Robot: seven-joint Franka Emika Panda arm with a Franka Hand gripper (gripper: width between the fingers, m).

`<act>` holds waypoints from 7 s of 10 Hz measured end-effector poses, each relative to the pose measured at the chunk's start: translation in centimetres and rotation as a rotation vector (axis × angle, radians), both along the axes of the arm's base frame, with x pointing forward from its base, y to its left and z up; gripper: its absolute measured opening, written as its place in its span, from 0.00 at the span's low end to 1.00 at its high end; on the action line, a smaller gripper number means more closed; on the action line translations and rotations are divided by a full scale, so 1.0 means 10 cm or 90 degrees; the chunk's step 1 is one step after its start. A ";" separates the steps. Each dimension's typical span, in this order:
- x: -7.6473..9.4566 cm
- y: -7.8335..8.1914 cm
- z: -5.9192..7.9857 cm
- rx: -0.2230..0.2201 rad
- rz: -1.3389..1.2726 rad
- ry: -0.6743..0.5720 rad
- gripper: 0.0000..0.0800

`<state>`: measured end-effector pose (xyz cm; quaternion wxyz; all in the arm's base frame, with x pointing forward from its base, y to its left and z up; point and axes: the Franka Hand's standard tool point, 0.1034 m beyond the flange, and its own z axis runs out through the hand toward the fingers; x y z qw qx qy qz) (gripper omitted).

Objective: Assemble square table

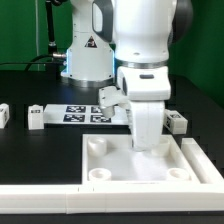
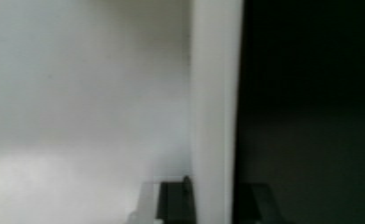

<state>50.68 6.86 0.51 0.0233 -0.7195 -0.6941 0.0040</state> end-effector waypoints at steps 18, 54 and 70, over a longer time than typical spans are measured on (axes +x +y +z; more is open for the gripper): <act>-0.35 0.73 0.62 -0.020 -0.310 -0.030 0.81; -0.84 0.95 -0.02 -0.573 -0.796 0.519 0.36; 0.08 0.48 0.91 -0.240 -0.784 0.342 0.36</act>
Offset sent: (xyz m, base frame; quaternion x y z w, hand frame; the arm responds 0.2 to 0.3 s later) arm 0.0077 0.0072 0.0021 0.0012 -0.0028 0.0080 1.0000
